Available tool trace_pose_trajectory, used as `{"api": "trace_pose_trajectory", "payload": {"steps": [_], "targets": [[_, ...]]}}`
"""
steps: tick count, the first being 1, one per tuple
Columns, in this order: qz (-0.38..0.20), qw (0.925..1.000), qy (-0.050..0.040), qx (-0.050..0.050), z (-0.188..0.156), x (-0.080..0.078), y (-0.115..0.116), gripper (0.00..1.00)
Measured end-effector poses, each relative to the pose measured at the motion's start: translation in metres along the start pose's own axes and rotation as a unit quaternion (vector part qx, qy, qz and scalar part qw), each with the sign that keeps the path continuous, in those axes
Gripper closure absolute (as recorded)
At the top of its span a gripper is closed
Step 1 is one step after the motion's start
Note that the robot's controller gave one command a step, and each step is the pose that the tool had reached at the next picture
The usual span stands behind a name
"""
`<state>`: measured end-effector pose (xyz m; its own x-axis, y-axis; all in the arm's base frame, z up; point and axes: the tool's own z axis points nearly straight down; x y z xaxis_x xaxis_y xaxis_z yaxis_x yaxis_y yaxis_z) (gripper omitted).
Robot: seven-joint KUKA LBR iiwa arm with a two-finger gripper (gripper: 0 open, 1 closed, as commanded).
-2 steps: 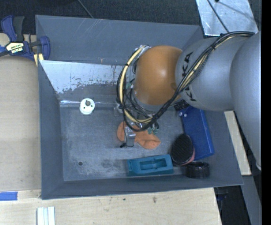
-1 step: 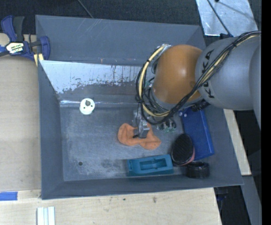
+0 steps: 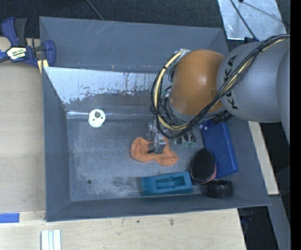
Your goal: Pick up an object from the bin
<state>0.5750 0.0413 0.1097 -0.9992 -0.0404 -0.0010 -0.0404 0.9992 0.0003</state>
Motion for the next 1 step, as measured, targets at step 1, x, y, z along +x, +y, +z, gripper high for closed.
{"api": "trace_pose_trajectory", "payload": {"steps": [1], "targets": [[-0.001,1.0,-0.0022,0.0,-0.1498,0.0025,0.0067,1.0]]}}
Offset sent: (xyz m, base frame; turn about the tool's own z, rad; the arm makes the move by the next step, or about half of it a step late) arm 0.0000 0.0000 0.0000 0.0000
